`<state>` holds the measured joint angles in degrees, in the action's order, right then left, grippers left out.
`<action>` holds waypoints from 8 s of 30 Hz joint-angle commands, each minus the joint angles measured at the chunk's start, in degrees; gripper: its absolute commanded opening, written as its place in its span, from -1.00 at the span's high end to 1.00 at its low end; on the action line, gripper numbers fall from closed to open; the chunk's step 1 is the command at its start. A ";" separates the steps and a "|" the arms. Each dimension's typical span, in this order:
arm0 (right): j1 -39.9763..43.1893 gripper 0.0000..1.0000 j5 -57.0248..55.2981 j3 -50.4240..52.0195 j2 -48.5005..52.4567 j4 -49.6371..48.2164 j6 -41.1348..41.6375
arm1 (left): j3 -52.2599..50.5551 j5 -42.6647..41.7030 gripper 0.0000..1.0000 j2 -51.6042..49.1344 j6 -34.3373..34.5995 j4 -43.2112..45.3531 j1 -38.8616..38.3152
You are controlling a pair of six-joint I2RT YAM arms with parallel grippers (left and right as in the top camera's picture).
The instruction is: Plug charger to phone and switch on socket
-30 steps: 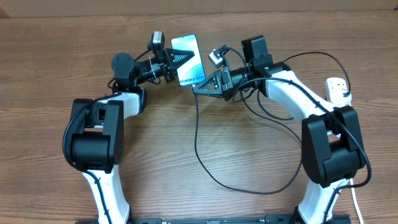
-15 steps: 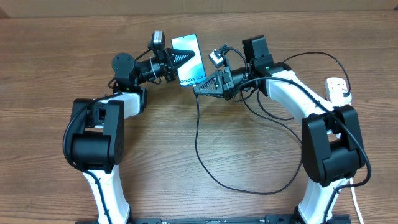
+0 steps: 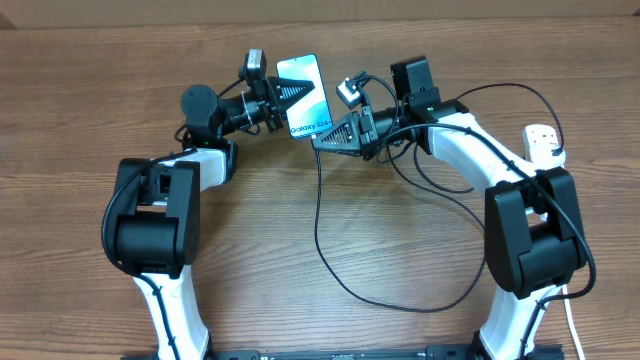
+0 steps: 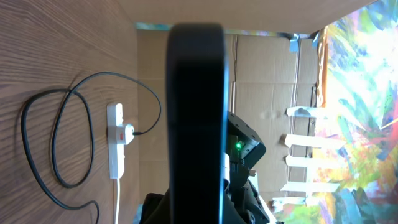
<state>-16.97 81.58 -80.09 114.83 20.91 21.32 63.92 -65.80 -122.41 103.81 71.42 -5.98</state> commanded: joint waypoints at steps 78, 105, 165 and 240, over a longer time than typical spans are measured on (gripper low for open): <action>8.81 -0.99 -4.72 -0.96 -5.14 -32.00 23.39 | 0.11 -13.09 0.91 -0.07 -6.21 -0.87 0.44; 16.11 -0.99 -23.67 -0.96 -10.69 25.92 -16.00 | 0.11 -7.02 0.91 -0.07 -31.19 -23.17 -2.34; -2.97 0.46 -18.91 5.16 -8.28 7.63 -10.80 | 1.51 -1.09 0.92 -0.07 -5.35 -12.61 -0.04; -1.84 -0.36 -18.01 5.14 -8.28 -2.40 -0.28 | 1.51 -9.11 0.92 -0.07 -12.52 -7.52 -2.91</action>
<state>-20.10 64.29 -73.80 107.22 20.16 21.39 65.32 -68.95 -122.45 93.43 63.35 -6.39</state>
